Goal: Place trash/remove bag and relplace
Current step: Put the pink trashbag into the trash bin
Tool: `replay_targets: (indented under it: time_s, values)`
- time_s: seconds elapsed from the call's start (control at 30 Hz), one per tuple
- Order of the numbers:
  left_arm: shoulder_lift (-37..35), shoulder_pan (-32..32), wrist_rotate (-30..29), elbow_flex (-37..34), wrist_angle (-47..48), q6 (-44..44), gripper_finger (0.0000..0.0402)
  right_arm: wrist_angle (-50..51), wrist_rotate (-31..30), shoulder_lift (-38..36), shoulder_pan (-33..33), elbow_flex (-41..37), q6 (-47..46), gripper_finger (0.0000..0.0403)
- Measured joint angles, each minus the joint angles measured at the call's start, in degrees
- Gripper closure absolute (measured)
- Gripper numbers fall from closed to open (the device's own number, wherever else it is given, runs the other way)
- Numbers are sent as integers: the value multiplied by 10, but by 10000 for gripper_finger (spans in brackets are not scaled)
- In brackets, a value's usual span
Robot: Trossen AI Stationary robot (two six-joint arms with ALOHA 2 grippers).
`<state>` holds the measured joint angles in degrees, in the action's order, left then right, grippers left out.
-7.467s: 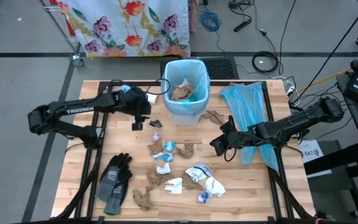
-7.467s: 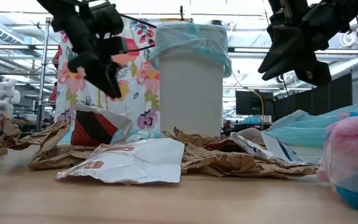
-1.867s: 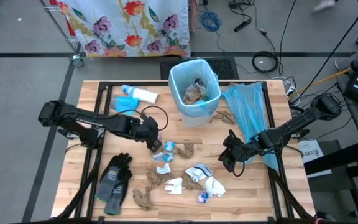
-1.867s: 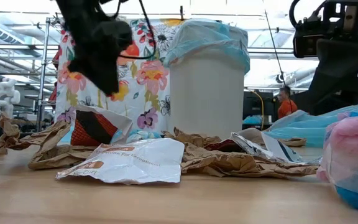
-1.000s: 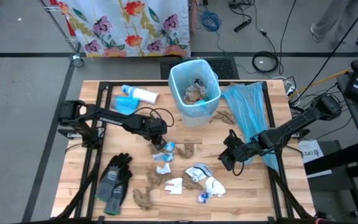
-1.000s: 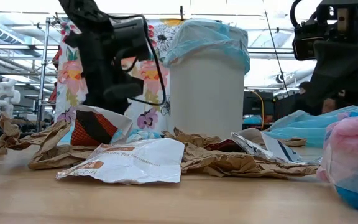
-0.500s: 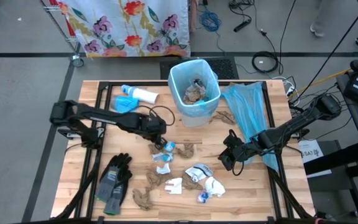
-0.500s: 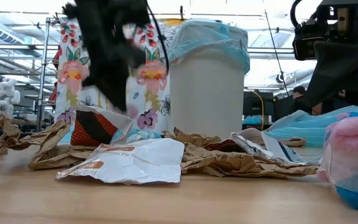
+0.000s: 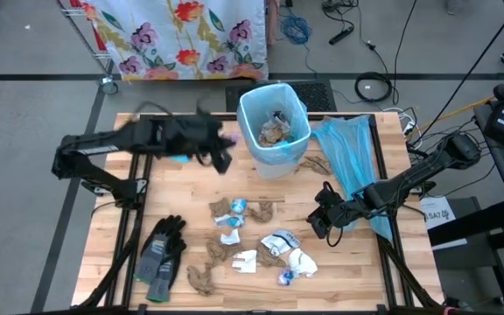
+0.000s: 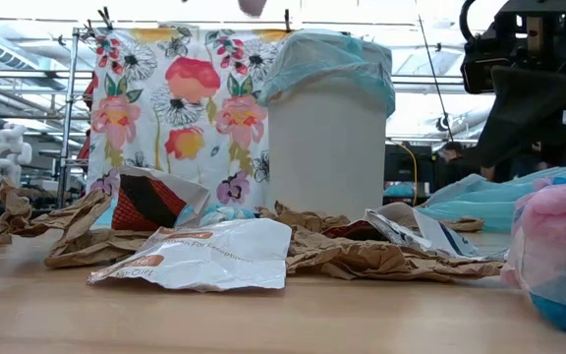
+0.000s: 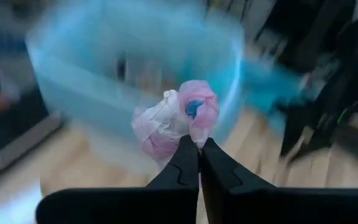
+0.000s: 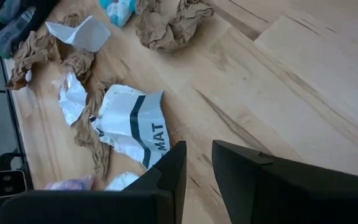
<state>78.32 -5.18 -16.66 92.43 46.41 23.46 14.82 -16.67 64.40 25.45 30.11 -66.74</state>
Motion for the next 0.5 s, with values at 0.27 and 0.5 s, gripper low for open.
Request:
replay_targets:
  time_s: [0.27, 0.5]
  values:
    - [109, -87, 33, 135, -24, -68, 398, -1, -2, 0, 0, 0, -19, 335]
    - [173, -122, 63, 158, -119, -120, 351, -2, -3, 0, 0, 0, -31, 335]
